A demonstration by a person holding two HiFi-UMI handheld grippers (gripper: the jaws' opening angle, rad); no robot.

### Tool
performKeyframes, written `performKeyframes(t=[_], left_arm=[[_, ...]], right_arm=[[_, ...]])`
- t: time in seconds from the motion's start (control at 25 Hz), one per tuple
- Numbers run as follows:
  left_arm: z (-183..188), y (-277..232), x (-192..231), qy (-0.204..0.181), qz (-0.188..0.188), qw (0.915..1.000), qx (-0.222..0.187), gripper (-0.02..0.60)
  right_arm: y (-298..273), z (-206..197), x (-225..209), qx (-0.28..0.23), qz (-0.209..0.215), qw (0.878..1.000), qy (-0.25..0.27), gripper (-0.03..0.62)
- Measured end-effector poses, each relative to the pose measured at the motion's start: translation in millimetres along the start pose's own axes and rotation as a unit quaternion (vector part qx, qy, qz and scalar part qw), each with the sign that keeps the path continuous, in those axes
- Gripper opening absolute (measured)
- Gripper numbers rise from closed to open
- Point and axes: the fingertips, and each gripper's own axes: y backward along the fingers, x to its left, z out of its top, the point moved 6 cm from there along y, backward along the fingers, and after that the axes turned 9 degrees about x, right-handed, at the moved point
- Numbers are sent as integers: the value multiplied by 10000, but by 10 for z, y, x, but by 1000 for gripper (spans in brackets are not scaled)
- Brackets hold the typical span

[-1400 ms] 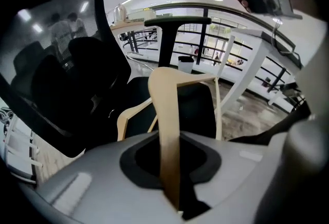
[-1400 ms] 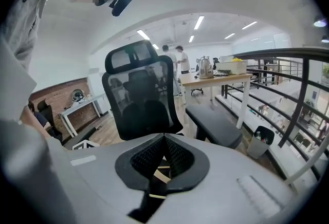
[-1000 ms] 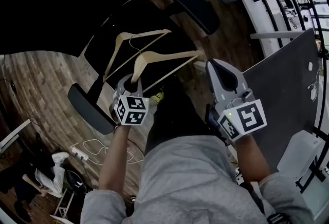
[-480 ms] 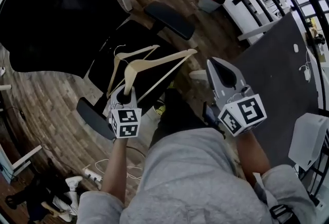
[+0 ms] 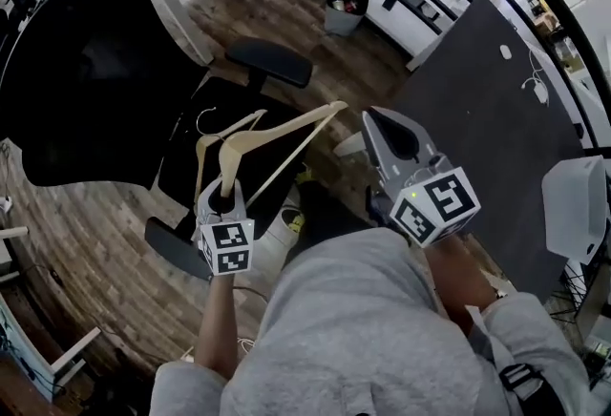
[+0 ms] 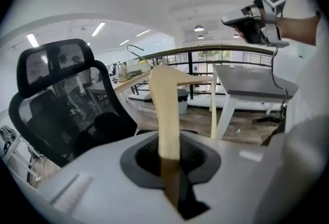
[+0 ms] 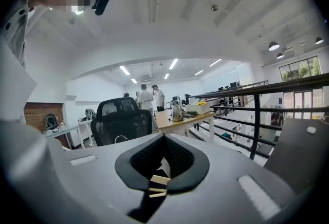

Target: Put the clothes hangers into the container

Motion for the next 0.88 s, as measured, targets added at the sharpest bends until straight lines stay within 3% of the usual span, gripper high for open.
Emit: performKeyframes(t=[0.52, 0.88], left_arm=[[485, 29, -601, -571, -632, 9951, -494, 52], [1060, -53, -1309, -1257, -1176, 9810, -896, 52]], right_arm=[[903, -79, -462, -378, -1022, 9935, -336, -3], [1777, -311, -1048, -608, -2039, 9756, -542, -3]])
